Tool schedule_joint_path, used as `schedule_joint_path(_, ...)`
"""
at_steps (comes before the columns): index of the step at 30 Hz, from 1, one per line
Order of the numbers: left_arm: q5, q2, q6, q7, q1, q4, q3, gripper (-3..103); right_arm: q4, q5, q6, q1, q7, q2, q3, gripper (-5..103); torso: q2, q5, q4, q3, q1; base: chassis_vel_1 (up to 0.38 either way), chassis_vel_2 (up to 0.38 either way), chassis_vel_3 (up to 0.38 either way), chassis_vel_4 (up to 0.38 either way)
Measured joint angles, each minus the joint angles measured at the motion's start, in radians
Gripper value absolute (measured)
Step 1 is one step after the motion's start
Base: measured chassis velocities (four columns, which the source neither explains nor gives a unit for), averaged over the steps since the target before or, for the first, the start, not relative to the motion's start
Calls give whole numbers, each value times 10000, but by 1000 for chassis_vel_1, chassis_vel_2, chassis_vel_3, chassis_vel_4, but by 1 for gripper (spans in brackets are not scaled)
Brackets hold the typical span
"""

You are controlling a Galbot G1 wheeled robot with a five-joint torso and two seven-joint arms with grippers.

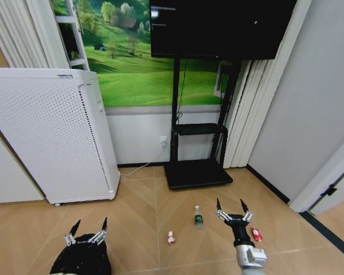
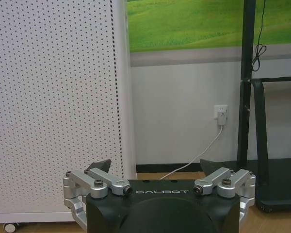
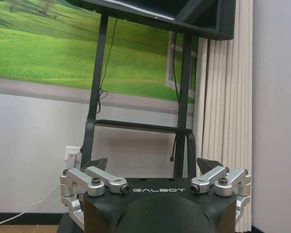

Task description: Pick up the trash bin and place the garbage on the floor into it.

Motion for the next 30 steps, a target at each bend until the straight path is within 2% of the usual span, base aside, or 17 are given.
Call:
schedule_joint_path(5, 5, 0, 40, -146, 3, 6, -4, 100, -41, 0, 1, 0, -1, 4, 30, 100, -210, 0, 0, -177, -32, 0, 0, 0, 0)
schedule_joint_path(7, -43, 0, 213, -546, 100, -48, -125, 100, -59, 0, 2, 6, -1, -2, 50, 100, -262, -1, -1, -228, -33, 0, 0, 0, 0)
schedule_joint_path(8, -324, 5, 329, -766, 159, -140, -236, 100, -68, 3, 2, 6, 0, -4, 65, 100, -270, -1, 0, -236, -33, 0, 0, 0, 0)
schedule_joint_path(10, -490, 19, 399, -875, 186, -193, -311, 100, -71, 7, 4, 3, 2, -4, 79, 100, -271, 0, 1, -239, -33, 0, 0, 0, 0)
schedule_joint_path(12, -933, 228, 953, -1182, 357, -440, -1309, 100, -108, 60, 48, -37, 122, 18, 152, 100, -273, -2, -5, -242, -33, 0, 0, 0, 0)
schedule_joint_path(15, -1027, 260, 1220, -1209, 453, -484, -1764, 100, -121, 81, 50, -35, 143, 17, 156, 100, -272, -1, -3, -242, -33, 0, 0, 0, 0)
schedule_joint_path(16, -1491, 338, 1557, -1243, 641, -512, -2488, 100, -152, 100, 50, -11, 157, 15, 158, 100, -268, 0, 0, -240, -32, 0, 0, 0, 0)
schedule_joint_path(18, -2708, 462, 1807, -1331, 1029, -399, -3520, 100, -192, 130, 51, 56, 169, 21, 159, 100, -257, 0, 0, -233, -29, 0, 0, 0, 0)
schedule_joint_path(19, -2708, 462, 1807, -1331, 1029, -399, -3520, 100, -192, 130, 51, 56, 169, 21, 159, 100, -257, 0, 0, -233, -29, 0, 0, 0, 0)
schedule_joint_path(21, -4214, 743, 1891, -1257, 1646, 313, -4659, 100, -250, 163, 50, 105, 178, 38, 168, 100, -242, 1, 1, -222, -24, 0, 0, 0, 0)
schedule_joint_path(22, -4214, 743, 1891, -1257, 1646, 313, -4659, 100, -250, 163, 50, 105, 178, 38, 168, 100, -242, 1, 1, -222, -24, 0, 0, 0, 0)
schedule_joint_path(24, -4940, 1060, 1882, -996, 1863, 1326, -5126, 100, -340, 175, 77, 100, 178, 33, 170, 100, -232, -1, 3, -214, -22, 0, 0, 0, 0)
schedule_joint_path(25, -4940, 1060, 1882, -996, 1863, 1326, -5126, 100, -340, 175, 77, 100, 178, 33, 170, 100, -232, -1, 3, -214, -22, 0, 0, 0, 0)
schedule_joint_path(27, -5363, 1384, 1823, -902, 1626, 2406, -5245, 102, -407, 176, 128, 87, 177, 17, 137, 100, -224, -7, 2, -207, -20, 0, 0, 0, 0)
schedule_joint_path(30, -5913, 1578, 2001, -947, 1449, 2773, -5080, 100, -376, 177, 132, 62, 176, -7, 120, 100, -216, 0, 0, -201, -17, 0, 0, 0, 0)
